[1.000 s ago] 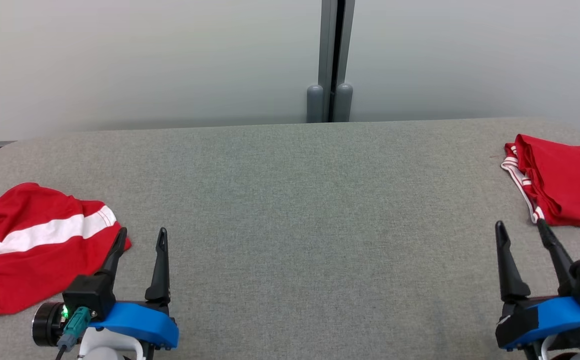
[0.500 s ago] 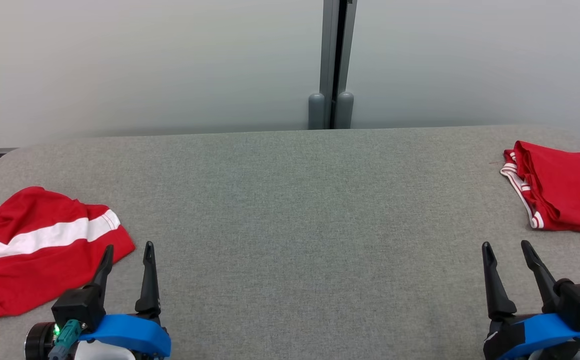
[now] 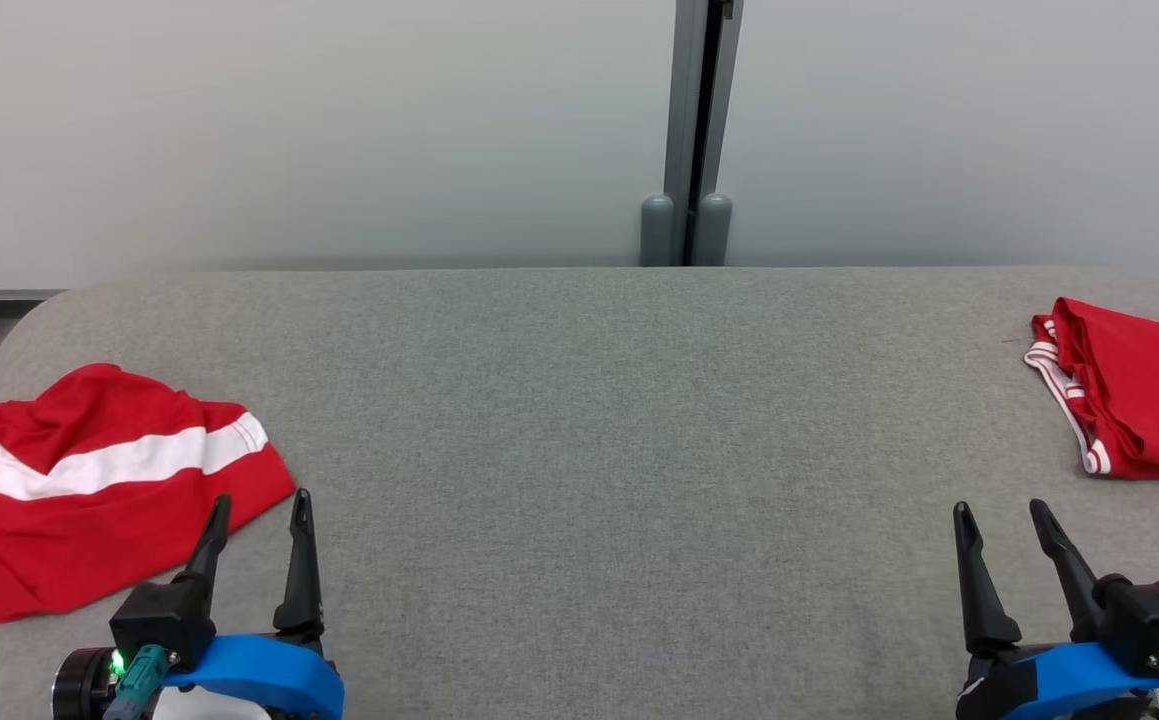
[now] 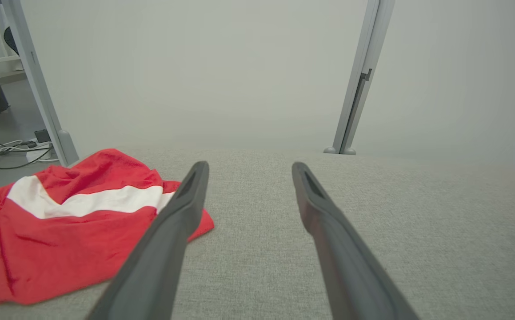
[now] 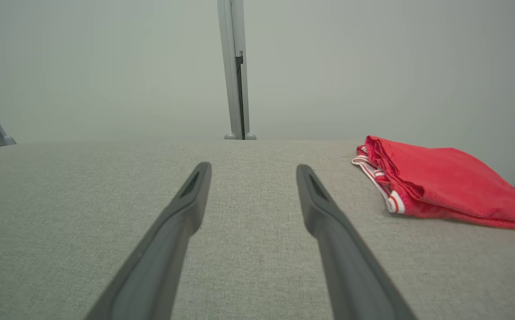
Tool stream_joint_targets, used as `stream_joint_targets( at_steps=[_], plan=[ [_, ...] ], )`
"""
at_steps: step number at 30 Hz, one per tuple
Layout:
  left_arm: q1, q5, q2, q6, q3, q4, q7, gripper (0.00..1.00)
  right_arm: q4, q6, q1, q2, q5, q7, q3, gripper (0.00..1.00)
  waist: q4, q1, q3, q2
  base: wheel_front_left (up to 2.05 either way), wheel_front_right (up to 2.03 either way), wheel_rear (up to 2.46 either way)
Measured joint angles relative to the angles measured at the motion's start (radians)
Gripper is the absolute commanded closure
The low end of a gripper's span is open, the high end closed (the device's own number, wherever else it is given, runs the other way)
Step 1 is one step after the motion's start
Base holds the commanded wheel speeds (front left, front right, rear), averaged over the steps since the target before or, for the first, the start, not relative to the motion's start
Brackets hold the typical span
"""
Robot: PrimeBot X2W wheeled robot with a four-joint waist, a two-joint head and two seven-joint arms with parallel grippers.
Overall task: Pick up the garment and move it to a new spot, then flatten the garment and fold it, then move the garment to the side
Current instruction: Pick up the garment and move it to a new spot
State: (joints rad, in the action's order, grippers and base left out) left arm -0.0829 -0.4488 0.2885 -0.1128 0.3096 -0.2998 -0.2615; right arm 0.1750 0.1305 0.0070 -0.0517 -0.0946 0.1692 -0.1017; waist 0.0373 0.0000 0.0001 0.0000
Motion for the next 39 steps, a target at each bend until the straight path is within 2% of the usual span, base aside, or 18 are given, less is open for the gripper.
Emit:
stream_joint_targets(
  at_steps=[6, 20, 25, 31, 39],
  plan=[
    [-0.004, 0.013, 0.007, 0.005, 0.004, -0.002, 0.000, 0.00, 0.018, 0.000, 0.001, 0.001, -0.007, 0.023, -0.004, 0.00, 0.060, 0.0000, -0.001, 0.0000, 0.00, 0.00, 0.00],
    [0.003, 0.017, 0.036, -0.012, -0.005, 0.013, 0.005, 0.00, 0.061, 0.000, -0.005, 0.002, -0.018, 0.045, 0.032, 0.00, 0.293, 0.0000, -0.011, 0.0000, 0.00, 0.00, 0.00],
    [0.020, 0.008, 0.042, -0.016, -0.007, 0.022, 0.006, 0.00, 0.068, 0.000, -0.011, 0.002, -0.018, 0.047, 0.044, 0.00, 0.357, 0.0000, -0.008, 0.0000, 0.00, 0.00, 0.00],
    [0.031, 0.007, 0.046, -0.026, -0.007, 0.040, 0.011, 0.00, 0.077, 0.000, -0.016, 0.002, -0.027, 0.047, 0.061, 0.00, 0.396, 0.0000, -0.002, 0.0000, 0.00, 0.00, 0.00],
    [0.035, -0.002, 0.058, -0.031, -0.011, 0.056, 0.022, 0.00, 0.086, 0.000, -0.016, 0.002, -0.039, 0.052, 0.072, 0.00, 0.399, 0.0000, 0.005, 0.0000, 0.00, 0.00, 0.00]
  ],
)
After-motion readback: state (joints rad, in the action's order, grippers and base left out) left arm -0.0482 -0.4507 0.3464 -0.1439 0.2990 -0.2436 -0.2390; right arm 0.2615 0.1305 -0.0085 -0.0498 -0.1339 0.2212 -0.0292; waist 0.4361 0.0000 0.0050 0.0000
